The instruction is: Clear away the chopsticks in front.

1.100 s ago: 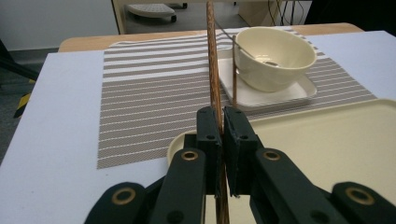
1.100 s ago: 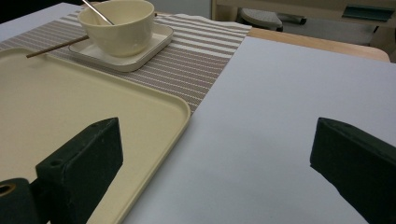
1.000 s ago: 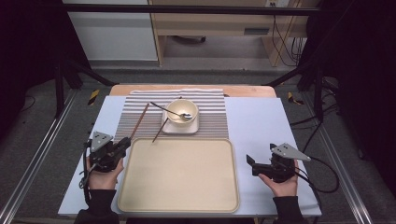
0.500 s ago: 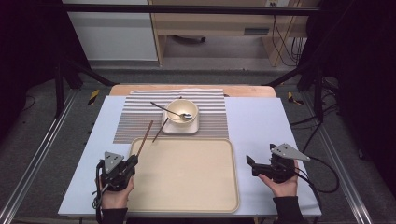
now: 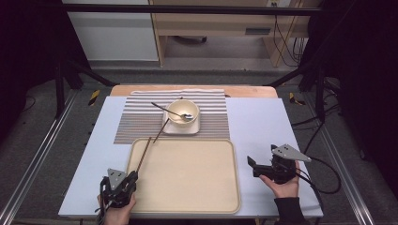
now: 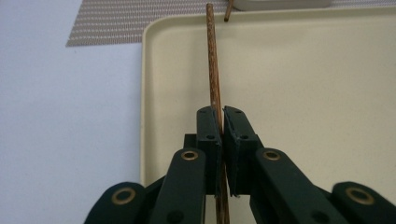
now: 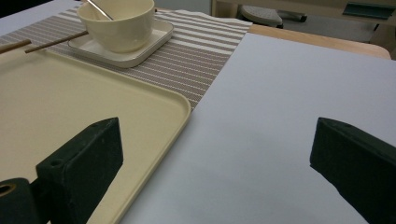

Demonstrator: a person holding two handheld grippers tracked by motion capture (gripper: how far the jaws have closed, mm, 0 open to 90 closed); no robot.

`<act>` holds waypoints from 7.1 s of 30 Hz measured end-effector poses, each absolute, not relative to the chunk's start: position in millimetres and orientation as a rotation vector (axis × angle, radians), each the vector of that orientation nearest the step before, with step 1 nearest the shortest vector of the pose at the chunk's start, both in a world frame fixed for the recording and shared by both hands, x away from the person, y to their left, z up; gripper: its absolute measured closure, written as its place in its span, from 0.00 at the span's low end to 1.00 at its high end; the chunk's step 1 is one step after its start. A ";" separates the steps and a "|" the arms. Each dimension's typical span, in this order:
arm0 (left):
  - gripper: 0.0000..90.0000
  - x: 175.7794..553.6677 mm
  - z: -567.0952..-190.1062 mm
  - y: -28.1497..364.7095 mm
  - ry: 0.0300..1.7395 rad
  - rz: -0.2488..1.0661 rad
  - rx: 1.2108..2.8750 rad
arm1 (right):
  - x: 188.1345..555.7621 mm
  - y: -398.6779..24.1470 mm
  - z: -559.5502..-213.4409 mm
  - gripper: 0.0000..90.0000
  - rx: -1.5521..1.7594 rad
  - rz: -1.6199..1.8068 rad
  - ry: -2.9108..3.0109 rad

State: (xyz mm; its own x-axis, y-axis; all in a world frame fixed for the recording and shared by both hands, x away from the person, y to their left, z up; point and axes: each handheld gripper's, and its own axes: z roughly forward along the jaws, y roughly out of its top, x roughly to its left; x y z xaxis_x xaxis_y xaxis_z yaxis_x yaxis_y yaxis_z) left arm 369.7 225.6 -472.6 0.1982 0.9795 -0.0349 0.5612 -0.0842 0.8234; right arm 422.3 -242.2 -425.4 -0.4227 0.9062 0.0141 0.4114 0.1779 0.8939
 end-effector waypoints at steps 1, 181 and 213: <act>0.95 369.7 -473.5 225.6 1.454 0.726 1.747 | 422.5 -242.2 -425.7 0.03 1.235 1.196 1.924; 0.28 544.0 -410.9 190.3 1.025 0.659 2.007 | 424.8 -240.7 -428.0 0.05 1.257 1.197 1.914; 0.68 602.2 -454.2 167.6 1.071 0.650 2.173 | 425.5 -240.2 -428.9 0.05 1.262 1.196 1.925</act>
State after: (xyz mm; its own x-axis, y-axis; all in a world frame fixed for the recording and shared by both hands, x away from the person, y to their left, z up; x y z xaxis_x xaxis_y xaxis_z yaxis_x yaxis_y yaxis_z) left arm 602.2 167.6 -454.2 0.5493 0.8216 0.1524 0.5150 -0.4765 0.7126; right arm 425.5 -240.2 -428.9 -0.4147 0.9095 0.0294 0.4293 0.1670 0.8876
